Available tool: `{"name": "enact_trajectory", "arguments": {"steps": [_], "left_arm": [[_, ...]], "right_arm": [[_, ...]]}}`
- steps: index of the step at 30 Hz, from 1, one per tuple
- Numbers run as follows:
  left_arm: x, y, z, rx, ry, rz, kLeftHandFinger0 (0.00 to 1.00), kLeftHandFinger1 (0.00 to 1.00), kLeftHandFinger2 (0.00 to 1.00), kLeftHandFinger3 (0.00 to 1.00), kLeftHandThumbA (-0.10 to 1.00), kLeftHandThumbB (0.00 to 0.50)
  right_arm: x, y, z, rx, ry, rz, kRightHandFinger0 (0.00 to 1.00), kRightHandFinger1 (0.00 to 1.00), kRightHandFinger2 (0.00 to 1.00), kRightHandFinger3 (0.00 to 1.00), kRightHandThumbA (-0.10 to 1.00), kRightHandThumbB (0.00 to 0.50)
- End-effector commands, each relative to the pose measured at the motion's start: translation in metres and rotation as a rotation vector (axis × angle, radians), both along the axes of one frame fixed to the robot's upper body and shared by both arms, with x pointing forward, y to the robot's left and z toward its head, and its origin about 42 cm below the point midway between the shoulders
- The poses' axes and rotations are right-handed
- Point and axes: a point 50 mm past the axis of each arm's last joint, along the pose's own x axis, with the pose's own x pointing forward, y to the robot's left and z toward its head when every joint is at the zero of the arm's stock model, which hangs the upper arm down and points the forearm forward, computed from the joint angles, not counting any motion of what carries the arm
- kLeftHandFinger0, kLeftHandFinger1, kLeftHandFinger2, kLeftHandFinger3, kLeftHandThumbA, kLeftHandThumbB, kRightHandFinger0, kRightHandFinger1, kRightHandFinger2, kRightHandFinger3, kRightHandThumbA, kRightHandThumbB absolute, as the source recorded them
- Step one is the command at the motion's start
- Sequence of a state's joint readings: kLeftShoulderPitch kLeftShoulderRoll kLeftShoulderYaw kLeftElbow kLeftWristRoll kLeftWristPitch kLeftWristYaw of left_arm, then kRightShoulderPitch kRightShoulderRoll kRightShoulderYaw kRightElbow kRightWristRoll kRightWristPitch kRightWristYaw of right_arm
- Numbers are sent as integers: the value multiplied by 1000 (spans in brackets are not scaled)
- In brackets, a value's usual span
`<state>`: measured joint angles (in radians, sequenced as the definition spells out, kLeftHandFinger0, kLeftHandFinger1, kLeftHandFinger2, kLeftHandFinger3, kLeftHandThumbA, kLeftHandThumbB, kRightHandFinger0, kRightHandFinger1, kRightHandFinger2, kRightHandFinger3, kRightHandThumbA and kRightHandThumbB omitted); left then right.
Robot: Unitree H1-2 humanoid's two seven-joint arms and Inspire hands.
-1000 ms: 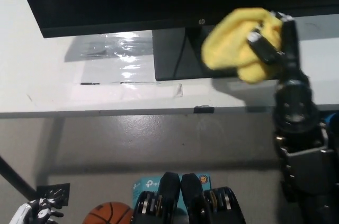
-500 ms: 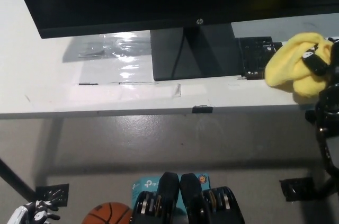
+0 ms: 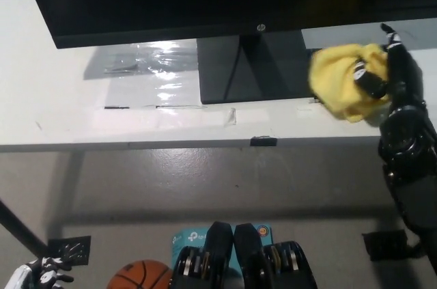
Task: The robot uses its right hand to pick up the cloth kept in the middle of the desk and use it to wipe the monitor in the middle of the desk by swiping its screen twice
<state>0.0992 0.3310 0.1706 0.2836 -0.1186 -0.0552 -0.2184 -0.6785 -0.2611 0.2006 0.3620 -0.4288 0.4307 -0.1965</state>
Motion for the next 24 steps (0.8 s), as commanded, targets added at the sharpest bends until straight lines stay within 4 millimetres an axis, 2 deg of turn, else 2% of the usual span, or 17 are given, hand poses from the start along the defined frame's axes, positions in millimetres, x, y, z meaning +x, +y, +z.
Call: {"name": "enact_trajectory", "arguments": {"steps": [1,7,10,18,19,21,24], "left_arm": [[4,5,11,12,-50,6,425,498,690,806,446,265],[8,5,12,14,-53,6,432,502,686,823,437,259],[7,4,11,6,-60,8,431,500,685,811,431,252],[6,3,10,7,-61,5,434,500,683,813,431,247],[6,2,10,8,-59,6,443,503,685,817,445,264],[5,1,10,14,-66,0,443,508,690,830,454,249],[6,2,10,10,-62,3,444,513,692,823,441,256]], "right_arm": [[-3,0,34,-108,-7,57,1000,1000,1000,1000,692,499],[-10,-3,41,-106,-19,52,1000,1000,1000,1000,629,496],[-11,-8,41,-120,-10,22,1000,1000,1000,1000,664,500],[-11,-17,46,-107,-6,-13,1000,1000,1000,1000,643,500],[-12,-19,46,-112,-7,-15,1000,1000,1000,1000,651,500],[-14,-20,47,-121,-7,-16,1000,1000,1000,1000,696,500],[-19,-21,51,-112,-7,-10,1000,1000,1000,1000,729,500]]}}
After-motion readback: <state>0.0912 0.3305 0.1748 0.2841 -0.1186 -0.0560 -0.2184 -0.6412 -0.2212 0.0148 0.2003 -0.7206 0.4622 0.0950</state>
